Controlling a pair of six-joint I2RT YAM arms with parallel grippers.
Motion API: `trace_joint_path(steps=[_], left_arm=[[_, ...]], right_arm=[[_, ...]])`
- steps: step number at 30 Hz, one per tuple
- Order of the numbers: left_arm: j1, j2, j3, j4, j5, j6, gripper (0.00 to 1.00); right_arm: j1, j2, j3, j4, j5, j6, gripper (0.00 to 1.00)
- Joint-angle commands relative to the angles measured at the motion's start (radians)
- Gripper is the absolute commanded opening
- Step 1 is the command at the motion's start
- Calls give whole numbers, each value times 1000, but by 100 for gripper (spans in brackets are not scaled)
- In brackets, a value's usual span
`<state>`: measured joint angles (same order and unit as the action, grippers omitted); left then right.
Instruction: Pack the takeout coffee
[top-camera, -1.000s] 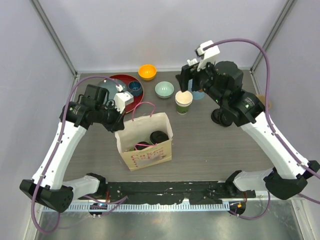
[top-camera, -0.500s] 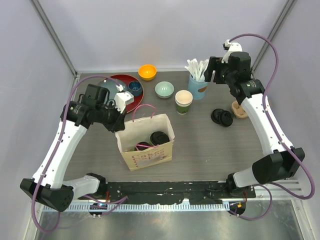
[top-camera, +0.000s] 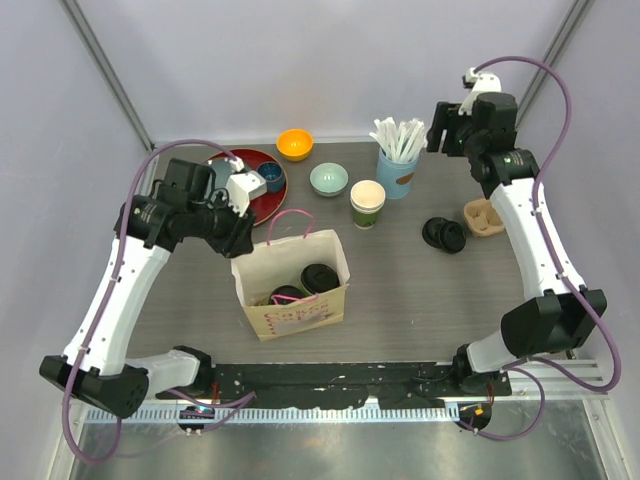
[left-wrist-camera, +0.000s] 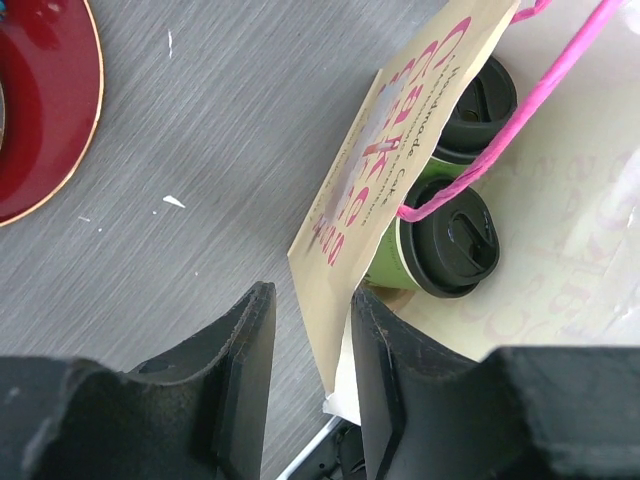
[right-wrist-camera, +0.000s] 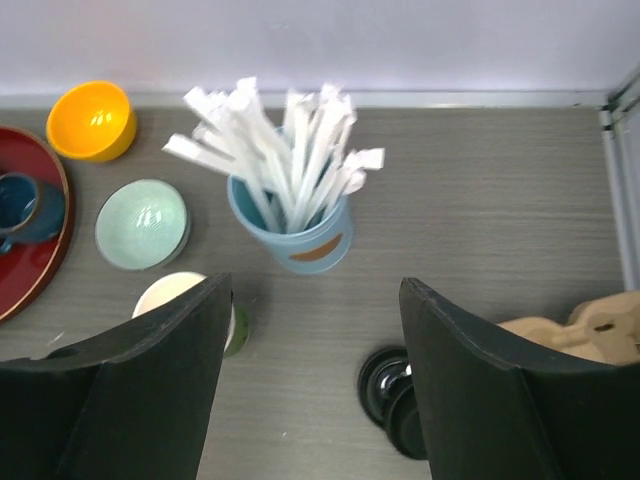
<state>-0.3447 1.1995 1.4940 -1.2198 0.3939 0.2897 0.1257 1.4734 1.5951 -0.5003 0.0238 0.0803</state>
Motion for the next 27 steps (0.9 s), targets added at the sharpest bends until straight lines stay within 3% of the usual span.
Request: trace_joint_path(steps=[1,4,12,15,19,22,27], left_arm=[[-2,17,64,2,5,-20,40],[-2,29,72,-4,11,-20,40],[-2,43,103,-49,42,-18,38],[-4,46,115,-69,45,-18,39],[-2,55,133,-86,45,-17,39],[-2,57,137,-87,40,-18,39],[-2,60,134,-89,30,-14,39]], right_arm=[[-66,30,92,78,14,-28,71],[-104,90,135,94,15,-51,62],[-103,277,233,95,-145,-83,51],[-42,292,209,129,-148,-77,52],[60,304,201,177,-119,-209,59],[74,379,264,164,-117,-191,46],[106,499,358,131,-75,-188,43]])
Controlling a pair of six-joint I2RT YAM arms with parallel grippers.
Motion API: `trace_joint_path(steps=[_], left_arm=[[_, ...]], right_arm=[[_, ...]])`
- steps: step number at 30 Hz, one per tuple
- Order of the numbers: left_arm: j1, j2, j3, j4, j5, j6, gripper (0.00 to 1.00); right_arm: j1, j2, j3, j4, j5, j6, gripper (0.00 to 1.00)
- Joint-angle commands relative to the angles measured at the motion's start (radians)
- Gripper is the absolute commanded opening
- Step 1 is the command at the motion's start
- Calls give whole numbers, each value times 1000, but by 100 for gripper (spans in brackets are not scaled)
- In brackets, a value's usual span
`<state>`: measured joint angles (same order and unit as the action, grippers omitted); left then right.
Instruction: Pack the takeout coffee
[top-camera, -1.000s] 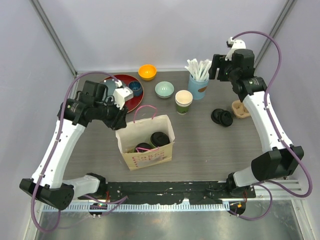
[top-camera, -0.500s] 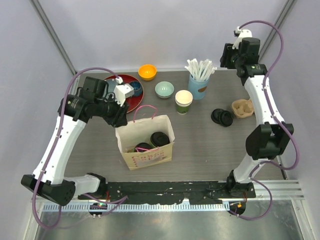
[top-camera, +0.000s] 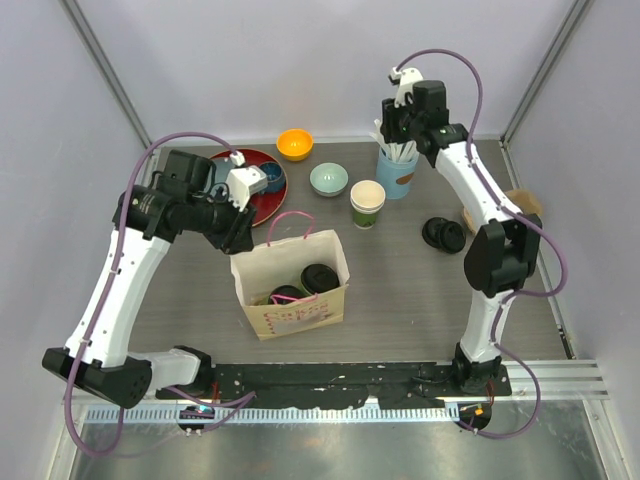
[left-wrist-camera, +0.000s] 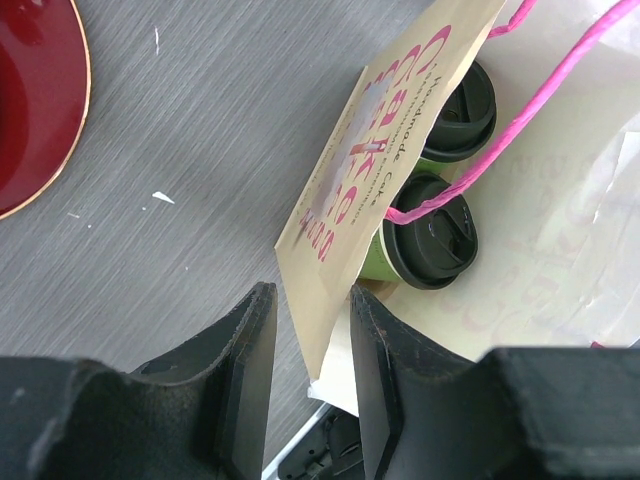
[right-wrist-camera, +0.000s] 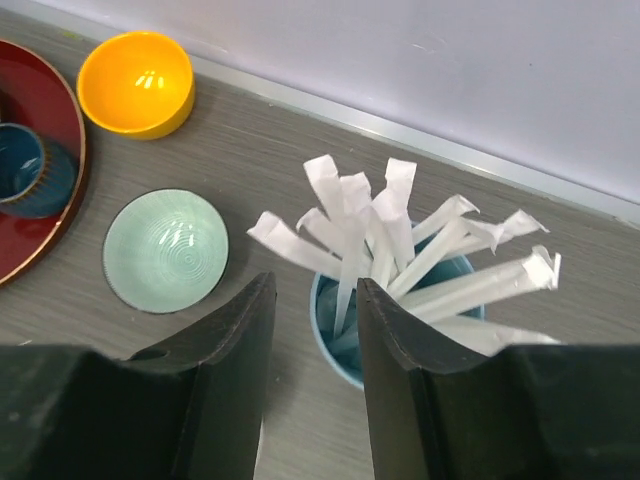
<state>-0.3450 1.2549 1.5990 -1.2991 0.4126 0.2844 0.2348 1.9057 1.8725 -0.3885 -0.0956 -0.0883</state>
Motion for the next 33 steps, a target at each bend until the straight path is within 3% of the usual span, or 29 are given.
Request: trace_joint_path(steps=[1,7,24,30,33], left_arm=[[-2,3,29,-9,11,-8,39],[-2,8,29,-6,9,-8,39],[-2,5,24,-8,20,-1,39],[-2,0,24,-9,22,-1,39],[-2,-3,22,-12,22,2,39]], right_arm=[[3,79,97,22,60,-18,43],[14,151,177,5,172,16,35],[15,239,232,7,154,25,29],[23,240,231,5,161,15,4],[26,202,212,7,177,12,1]])
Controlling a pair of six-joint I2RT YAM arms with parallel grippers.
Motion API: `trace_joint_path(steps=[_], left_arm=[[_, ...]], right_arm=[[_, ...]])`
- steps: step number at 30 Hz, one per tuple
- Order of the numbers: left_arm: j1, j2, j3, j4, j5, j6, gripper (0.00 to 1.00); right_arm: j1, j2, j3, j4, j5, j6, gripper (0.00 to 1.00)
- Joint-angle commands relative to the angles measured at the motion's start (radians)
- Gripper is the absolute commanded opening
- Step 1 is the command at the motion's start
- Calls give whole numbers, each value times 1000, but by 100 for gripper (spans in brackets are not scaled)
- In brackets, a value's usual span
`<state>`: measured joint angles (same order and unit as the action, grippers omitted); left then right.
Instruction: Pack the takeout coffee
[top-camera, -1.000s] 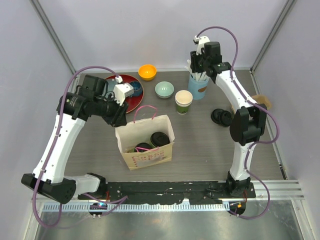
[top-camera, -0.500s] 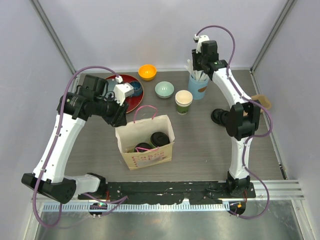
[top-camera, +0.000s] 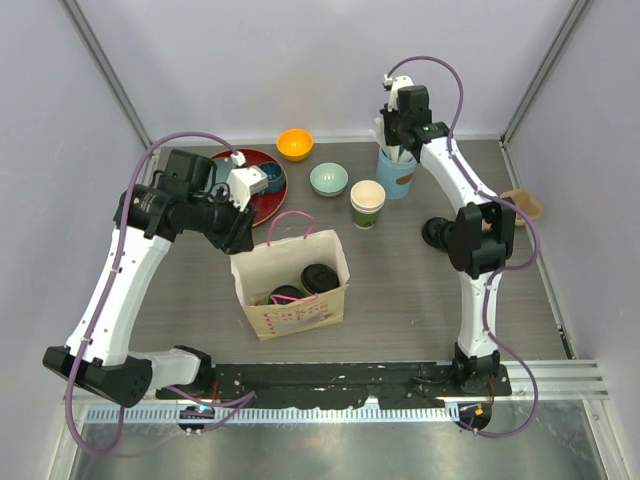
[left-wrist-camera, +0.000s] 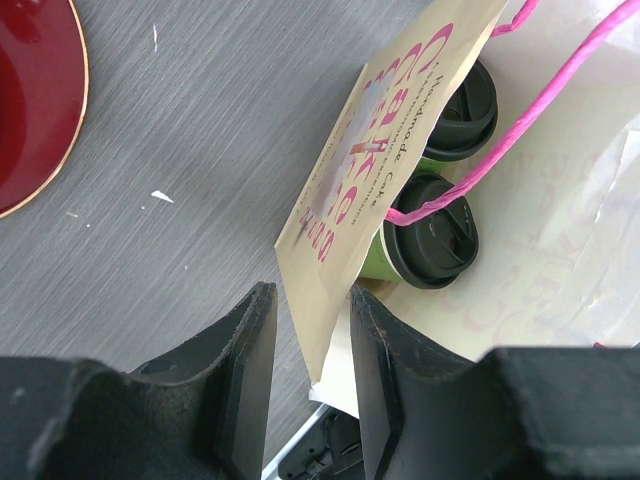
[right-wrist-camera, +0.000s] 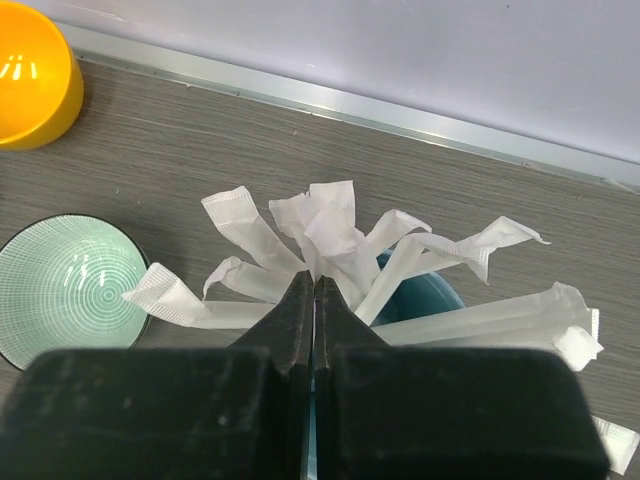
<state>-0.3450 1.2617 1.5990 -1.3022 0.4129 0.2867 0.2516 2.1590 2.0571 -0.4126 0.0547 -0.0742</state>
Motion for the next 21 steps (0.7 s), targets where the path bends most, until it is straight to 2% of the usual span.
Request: trace_joint_path(steps=[1,15,21], left_arm=[[-2,-12,22,-8,21,0,39],[-2,-16,16,3,17,2,39],[-3,-15,9,14,13,0,39]], right_arm=[[11,-62,12,34,28,-4,1],[14,-333,-71,40,50,-68,1],[12,-358,-45,41,24,-102,1]])
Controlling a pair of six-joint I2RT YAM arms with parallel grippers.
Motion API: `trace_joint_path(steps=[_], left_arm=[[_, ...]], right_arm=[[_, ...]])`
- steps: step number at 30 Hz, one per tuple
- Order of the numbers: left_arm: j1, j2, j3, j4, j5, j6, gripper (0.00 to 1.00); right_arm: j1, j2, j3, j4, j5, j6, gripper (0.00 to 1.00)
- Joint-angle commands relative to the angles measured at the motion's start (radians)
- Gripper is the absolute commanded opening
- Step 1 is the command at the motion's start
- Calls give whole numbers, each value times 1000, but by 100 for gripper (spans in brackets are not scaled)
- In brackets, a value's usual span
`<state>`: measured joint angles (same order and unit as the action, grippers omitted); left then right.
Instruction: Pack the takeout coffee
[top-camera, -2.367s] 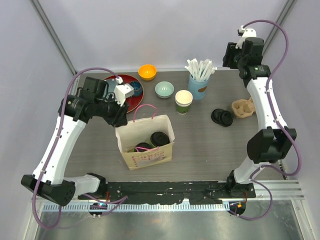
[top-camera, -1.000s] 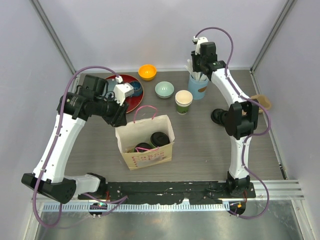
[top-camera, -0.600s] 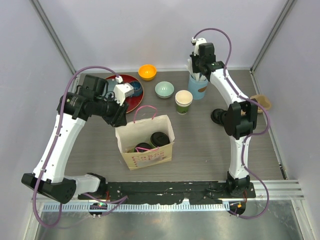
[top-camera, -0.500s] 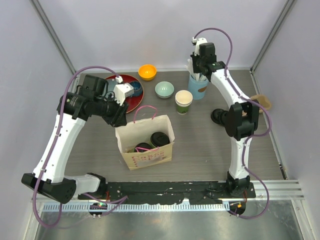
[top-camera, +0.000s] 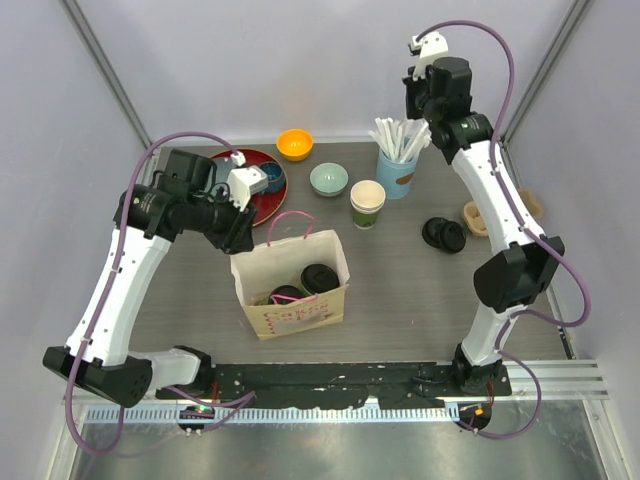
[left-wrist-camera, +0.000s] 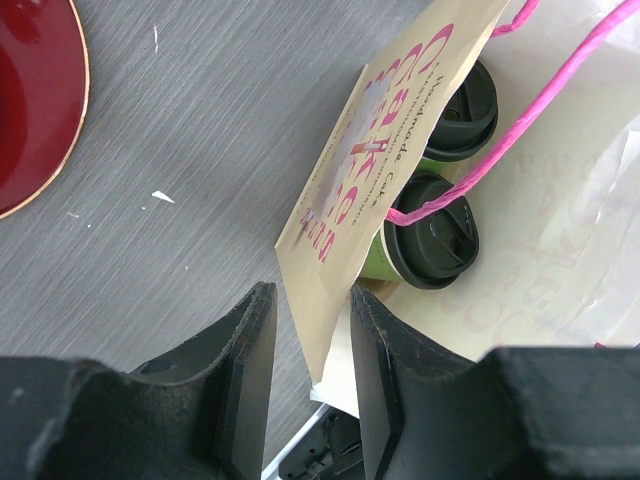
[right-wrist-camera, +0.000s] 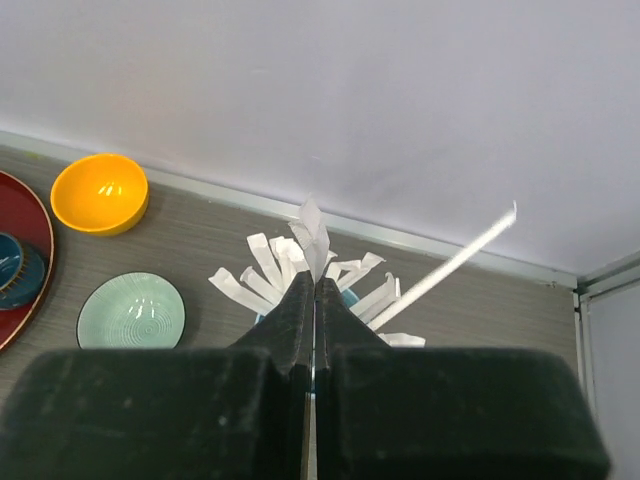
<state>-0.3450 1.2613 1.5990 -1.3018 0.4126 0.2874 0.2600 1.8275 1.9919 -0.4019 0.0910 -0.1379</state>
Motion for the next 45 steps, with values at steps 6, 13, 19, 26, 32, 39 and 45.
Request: trace_joint_path(steps=[6,13,19,26,32,39,45], left_arm=[[-2,-23,-1,18,11,2,39],[-2,-33,-10,13,2,6,39],[-2,-33,-8,16,0,4,39],[-2,-36,-5,22,-12,-1,39],[-2,-39,-8,30,-24,-1,39],[-2,-31,-4,35,-20,-5,39],[-2,-36,3,30,-24,-8,39]], right_arm=[[5,21,27,38,-71,-32,1],[5,32,10,97,-140,12,1],[25,-117,-19,127,-180,52,1],[73,-442,-191,219,-353,167,1],[76,-672,-420,378,-776,450,1],[134,-812,-657,540,-889,633,1],[229,-803,-792,534,-806,585,1]])
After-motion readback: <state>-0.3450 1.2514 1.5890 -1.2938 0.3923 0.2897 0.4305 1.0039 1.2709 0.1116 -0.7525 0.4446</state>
